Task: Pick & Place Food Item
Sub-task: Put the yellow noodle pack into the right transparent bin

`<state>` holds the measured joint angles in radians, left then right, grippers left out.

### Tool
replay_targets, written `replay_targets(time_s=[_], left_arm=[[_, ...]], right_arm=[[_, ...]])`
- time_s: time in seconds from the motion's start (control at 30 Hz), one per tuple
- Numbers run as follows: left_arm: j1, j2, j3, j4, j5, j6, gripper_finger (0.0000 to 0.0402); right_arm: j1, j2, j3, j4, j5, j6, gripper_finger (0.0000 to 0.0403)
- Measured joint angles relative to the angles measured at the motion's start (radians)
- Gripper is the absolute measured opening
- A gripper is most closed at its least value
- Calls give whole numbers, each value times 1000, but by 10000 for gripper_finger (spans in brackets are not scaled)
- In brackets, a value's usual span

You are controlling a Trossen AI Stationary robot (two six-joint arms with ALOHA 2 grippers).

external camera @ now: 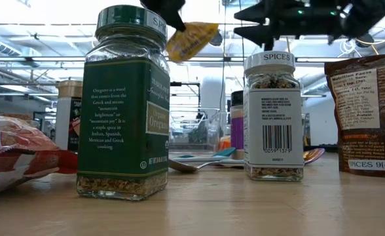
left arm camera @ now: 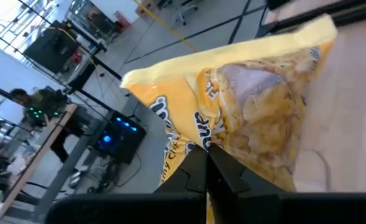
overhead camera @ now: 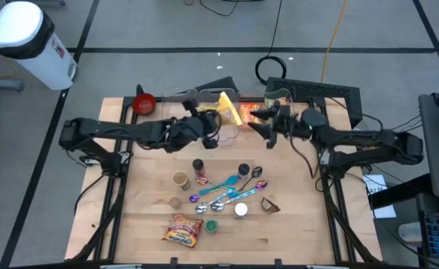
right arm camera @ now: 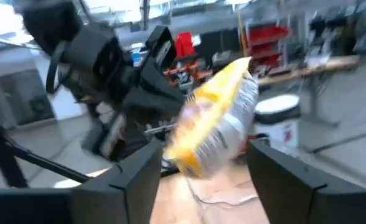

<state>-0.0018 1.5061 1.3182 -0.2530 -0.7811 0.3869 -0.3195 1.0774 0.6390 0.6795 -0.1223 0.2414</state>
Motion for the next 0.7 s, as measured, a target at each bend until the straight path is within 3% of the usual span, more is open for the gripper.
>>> replay_targets(time_s=[0.17,0.33,0.47,0.7], left_arm=[[8,11,0,-1,4,3,1],[8,11,0,9,29,0,1],[8,11,0,17,32,-1,2],[8,11,0,11,38,-4,3]], right_arm=[[-114,49,261,-389,-246,83,264],[-165,170,490,-678,-307,23,264],[-172,263,573,-770,-356,10,252],[-172,318,593,-759,-354,11,220]])
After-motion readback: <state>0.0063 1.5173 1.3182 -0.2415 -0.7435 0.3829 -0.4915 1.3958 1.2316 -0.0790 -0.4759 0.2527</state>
